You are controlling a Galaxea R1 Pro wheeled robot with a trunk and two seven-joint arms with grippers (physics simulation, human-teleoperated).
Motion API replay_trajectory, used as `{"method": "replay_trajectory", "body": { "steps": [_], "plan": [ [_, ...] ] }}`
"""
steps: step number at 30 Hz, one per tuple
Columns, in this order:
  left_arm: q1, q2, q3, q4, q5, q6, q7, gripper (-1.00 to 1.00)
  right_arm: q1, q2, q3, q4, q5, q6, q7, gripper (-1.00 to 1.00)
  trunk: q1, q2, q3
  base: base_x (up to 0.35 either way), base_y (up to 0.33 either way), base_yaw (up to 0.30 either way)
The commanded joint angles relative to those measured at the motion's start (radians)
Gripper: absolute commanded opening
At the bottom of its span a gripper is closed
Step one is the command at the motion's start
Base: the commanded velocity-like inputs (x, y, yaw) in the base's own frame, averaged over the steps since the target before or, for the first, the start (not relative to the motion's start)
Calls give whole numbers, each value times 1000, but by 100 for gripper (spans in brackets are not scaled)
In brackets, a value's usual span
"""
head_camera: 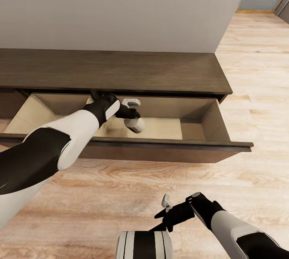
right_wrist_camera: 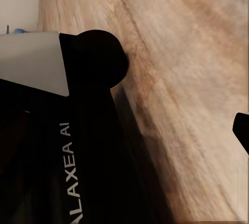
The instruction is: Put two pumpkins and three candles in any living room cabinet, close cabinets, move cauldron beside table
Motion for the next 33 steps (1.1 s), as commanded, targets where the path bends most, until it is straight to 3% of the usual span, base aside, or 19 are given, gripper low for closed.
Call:
{"method": "replay_trajectory", "body": {
  "steps": [1, 9, 16, 33],
  "plan": [
    [-1, 0, -9, 0, 5, 3, -1, -100, 0, 1, -6, 0, 7, 9, 4, 100, 0, 0, -1, 76, -63, 0],
    [-1, 0, -9, 9, 6, 4, -3, -100, 0, 7, -6, 6, 9, 5, 3, 100, 0, 0, -1, 17, -14, 0],
    [-1, 0, -9, 10, 4, 3, -4, -100, 0, 6, -6, 7, 9, 4, 3, 100, 3, -2, -28, 1, -1, 0],
    [-1, 0, -9, 8, 4, 0, -4, -100, 0, 5, -6, 7, 10, 3, 3, 100, 5, -3, -39, 0, 0, 0]
  ]
}}
